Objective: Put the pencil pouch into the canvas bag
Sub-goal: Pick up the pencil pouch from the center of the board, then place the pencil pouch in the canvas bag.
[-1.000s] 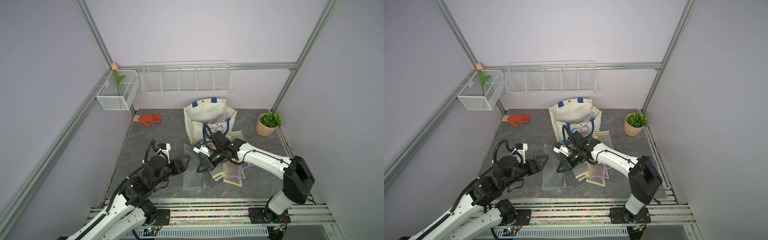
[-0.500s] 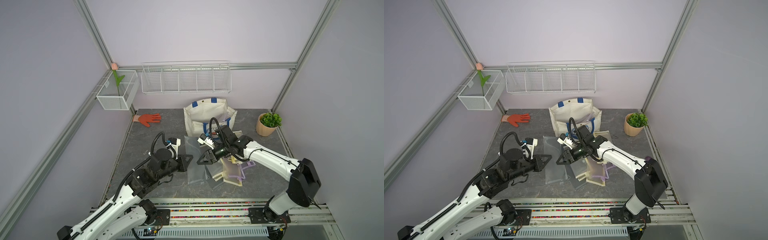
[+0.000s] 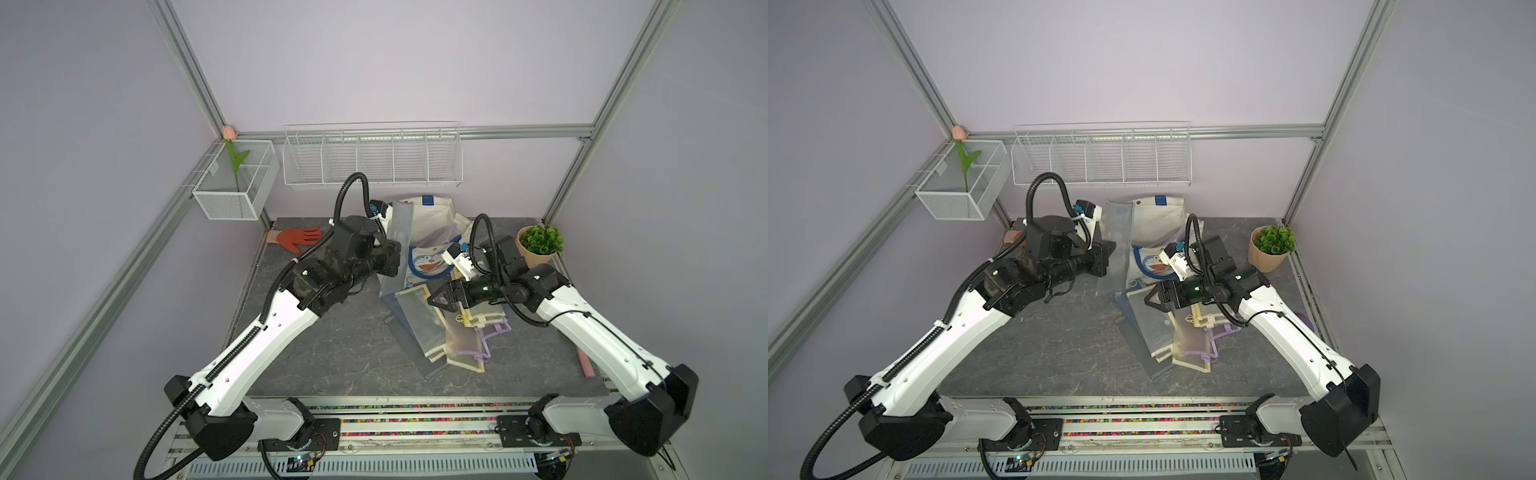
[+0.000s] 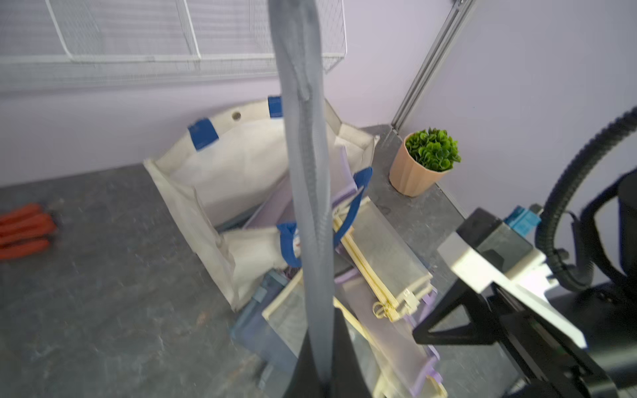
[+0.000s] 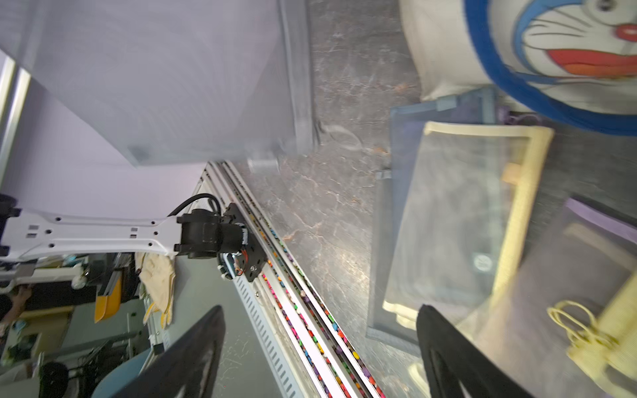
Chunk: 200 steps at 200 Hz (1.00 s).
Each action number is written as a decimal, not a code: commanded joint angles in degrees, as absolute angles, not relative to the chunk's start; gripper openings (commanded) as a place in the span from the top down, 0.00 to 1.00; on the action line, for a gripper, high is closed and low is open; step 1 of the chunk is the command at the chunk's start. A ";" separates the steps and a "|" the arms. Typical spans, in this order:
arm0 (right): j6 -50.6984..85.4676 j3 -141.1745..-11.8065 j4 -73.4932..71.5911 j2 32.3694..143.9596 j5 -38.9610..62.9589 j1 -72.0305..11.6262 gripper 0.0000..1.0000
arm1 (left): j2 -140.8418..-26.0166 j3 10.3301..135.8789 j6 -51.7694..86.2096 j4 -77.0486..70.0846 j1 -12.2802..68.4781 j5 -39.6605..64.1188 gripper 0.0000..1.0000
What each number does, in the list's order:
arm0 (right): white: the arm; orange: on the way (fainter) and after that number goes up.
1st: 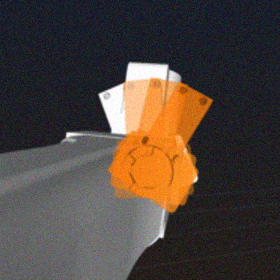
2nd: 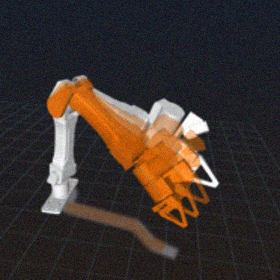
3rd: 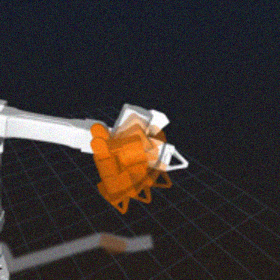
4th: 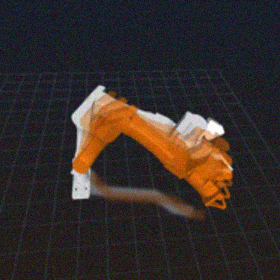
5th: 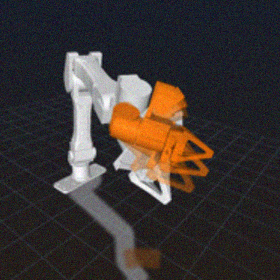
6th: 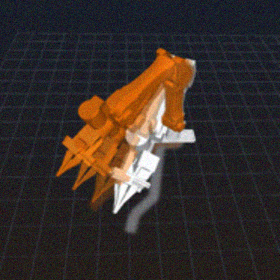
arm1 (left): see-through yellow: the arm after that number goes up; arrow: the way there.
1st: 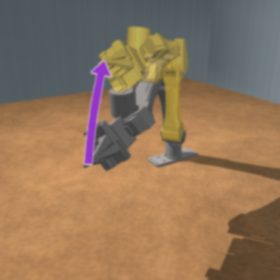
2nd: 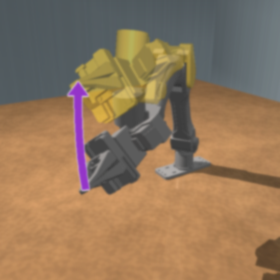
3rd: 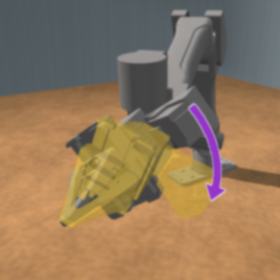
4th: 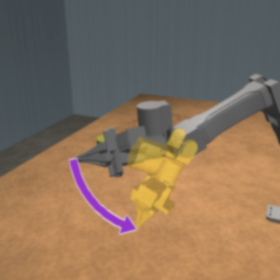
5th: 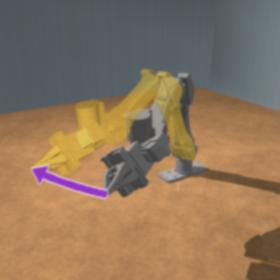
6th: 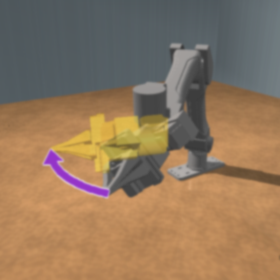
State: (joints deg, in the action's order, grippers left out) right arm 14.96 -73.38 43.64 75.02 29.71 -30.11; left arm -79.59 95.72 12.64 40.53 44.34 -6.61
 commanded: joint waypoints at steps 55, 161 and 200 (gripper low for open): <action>14.52 -72.81 49.76 71.85 24.95 -22.94 0.12 | -102.12 134.31 -9.15 54.03 42.41 -11.57 1.00; 15.61 -68.76 51.67 67.82 22.84 -16.02 0.12 | -118.20 147.39 -29.85 42.41 42.79 -18.27 1.00; 16.01 -68.46 51.59 67.94 23.64 -14.60 0.11 | -117.39 135.74 -31.57 34.80 42.89 -16.66 1.00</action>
State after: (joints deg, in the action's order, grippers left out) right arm 15.68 -69.52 50.76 68.47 23.18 -15.05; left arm -117.23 141.16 -27.81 40.16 42.52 -17.30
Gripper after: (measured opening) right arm 0.885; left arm 0.047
